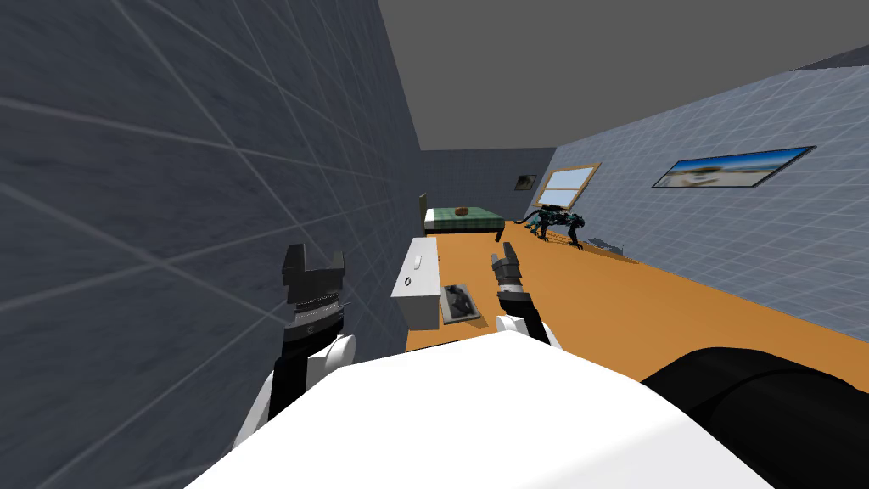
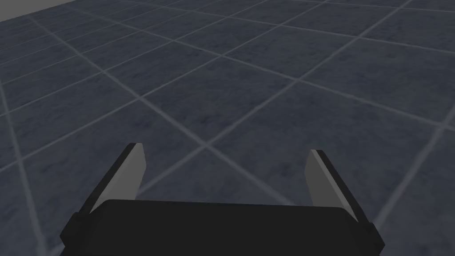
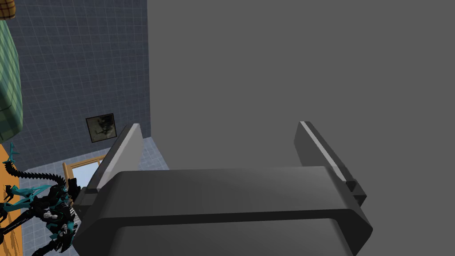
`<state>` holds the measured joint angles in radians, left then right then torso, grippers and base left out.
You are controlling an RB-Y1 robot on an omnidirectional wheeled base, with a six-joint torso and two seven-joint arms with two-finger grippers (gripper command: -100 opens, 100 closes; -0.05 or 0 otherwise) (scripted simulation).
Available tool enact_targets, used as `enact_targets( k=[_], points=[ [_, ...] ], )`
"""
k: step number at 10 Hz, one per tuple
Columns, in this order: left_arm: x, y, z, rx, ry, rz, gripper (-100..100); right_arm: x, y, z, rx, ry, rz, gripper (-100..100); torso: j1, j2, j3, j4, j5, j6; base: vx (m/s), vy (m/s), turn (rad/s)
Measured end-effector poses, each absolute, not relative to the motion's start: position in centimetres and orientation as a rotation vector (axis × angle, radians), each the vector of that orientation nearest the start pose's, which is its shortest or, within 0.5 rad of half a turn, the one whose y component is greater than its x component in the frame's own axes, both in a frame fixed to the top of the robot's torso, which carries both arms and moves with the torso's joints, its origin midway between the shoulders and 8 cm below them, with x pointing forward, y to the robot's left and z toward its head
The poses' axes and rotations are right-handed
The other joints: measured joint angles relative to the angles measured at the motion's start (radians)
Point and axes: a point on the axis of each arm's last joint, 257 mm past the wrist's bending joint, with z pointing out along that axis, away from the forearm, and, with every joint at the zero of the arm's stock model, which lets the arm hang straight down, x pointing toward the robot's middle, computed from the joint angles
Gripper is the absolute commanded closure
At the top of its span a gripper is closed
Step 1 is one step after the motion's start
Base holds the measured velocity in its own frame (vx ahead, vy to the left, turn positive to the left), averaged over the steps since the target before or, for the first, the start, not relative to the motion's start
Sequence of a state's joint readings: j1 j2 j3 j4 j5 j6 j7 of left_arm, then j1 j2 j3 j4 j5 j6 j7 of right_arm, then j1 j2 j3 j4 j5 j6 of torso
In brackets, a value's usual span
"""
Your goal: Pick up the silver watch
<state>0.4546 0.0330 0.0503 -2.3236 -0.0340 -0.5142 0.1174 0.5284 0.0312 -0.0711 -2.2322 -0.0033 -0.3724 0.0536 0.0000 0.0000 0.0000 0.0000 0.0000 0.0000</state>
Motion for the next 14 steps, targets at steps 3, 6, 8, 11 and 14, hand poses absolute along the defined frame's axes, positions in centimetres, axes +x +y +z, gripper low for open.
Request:
enact_targets(
  k=[3,6,8,11,14],
  points=[
    [35.5,27.1,3.8,-0.553,0.676,-1.331,-100,36.2,-31.9,-3.2,0.816,0.727,1.123,0,-0.002,-0.001,-0.001,0.000,0.000,0.000,0.019,-0.029,-0.011],
    [37.7,26.7,1.3,-0.552,0.779,-1.267,-100,36.2,-31.9,-3.2,0.816,0.727,1.123,0,-0.002,-0.002,-0.001,0.000,0.000,0.000,0.020,-0.033,-0.013],
    [39.2,26.3,-1.2,-0.557,0.855,-1.213,-100,36.2,-31.9,-3.2,0.816,0.727,1.123,0,-0.003,-0.002,-0.001,0.000,-0.001,0.000,0.032,-0.041,-0.014],
    [41.4,26.3,-4.0,-0.566,0.940,-1.146,-100,36.2,-31.9,-3.2,0.816,0.727,1.123,0,-0.002,-0.002,-0.001,0.000,0.000,0.000,0.018,-0.025,-0.009],
    [44.0,26.3,-8.7,-0.583,1.063,-1.045,-100,36.2,-31.9,-3.2,0.816,0.727,1.123,0,-0.003,-0.003,-0.002,-0.001,-0.001,0.000,0.034,-0.044,-0.018]
  ],
)
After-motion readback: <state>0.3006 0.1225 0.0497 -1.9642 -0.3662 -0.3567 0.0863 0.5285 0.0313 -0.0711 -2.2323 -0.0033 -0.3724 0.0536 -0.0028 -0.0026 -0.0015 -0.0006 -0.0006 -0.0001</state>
